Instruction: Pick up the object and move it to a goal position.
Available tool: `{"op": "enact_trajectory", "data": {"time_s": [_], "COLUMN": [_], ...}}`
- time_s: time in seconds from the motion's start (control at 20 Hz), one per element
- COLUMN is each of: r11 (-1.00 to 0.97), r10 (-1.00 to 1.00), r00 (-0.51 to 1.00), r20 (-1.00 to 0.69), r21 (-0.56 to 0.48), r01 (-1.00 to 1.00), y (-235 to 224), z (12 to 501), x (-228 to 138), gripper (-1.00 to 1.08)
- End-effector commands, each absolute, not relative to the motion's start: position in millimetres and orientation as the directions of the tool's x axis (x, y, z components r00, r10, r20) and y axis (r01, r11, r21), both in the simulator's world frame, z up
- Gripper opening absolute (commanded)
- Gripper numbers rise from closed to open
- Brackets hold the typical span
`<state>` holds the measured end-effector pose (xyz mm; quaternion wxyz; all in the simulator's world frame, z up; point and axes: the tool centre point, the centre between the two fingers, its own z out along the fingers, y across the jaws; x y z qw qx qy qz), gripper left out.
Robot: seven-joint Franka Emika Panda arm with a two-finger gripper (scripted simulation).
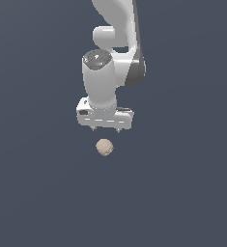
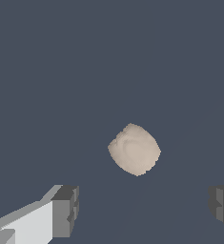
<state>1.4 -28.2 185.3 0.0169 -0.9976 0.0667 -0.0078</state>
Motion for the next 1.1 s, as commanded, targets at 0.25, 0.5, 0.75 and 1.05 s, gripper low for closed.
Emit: {"op": "enact_trajectory", "data": {"time_s": [0.25, 0.5, 0.75, 1.05], "r11": [-0.992, -0.997, -1.000, -0.987], "r10": [-0.121, -0.071, 0.012, 0.158], "r00": [0.993, 0.997, 1.000, 0.987], "r20": [0.013, 0.014, 0.013, 0.011], "r21": [-0.034, -0.030, -0.022, -0.012], "r01": [-0.120, -0.071, 0.012, 0.158], "y": [-28.6, -29.8, -31.9, -35.1], "z": [184.0, 178.1, 168.3, 151.1], "x": [1.6, 1.8, 2.2, 2.5], "gripper": [1.00, 1.00, 1.00, 1.00]}}
